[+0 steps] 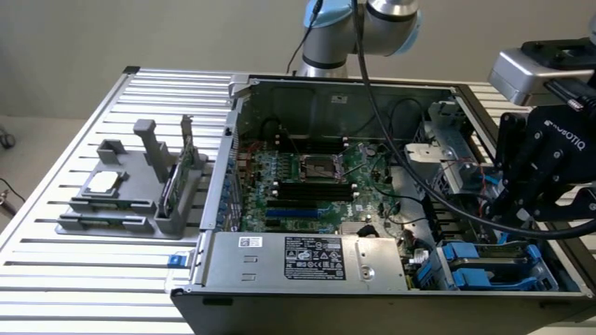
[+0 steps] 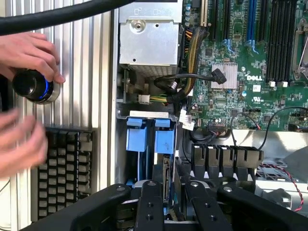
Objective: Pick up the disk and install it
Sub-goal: 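Insert the disk into the insertion slot, then insert the first disk wire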
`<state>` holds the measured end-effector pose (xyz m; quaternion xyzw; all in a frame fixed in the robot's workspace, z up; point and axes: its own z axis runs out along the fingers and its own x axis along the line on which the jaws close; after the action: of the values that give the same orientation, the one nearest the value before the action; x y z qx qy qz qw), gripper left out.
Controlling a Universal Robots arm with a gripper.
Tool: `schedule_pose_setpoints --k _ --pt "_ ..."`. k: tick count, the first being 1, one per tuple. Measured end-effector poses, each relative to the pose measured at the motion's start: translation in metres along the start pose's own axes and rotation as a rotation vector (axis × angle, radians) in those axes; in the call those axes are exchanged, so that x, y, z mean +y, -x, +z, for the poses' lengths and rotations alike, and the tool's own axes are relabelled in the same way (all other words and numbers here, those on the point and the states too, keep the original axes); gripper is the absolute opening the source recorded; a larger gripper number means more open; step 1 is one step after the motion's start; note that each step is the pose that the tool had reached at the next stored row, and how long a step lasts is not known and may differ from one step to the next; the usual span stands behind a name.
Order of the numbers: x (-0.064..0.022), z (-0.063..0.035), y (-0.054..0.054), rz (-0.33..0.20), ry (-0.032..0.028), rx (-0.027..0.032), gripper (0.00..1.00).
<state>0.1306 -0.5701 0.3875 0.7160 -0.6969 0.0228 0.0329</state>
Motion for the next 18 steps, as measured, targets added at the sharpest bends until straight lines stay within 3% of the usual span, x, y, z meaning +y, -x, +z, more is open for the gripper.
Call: schedule_pose_setpoints --k 18 --pt "0.0 0.0 0.0 0.0 0.0 0.0 0.25"
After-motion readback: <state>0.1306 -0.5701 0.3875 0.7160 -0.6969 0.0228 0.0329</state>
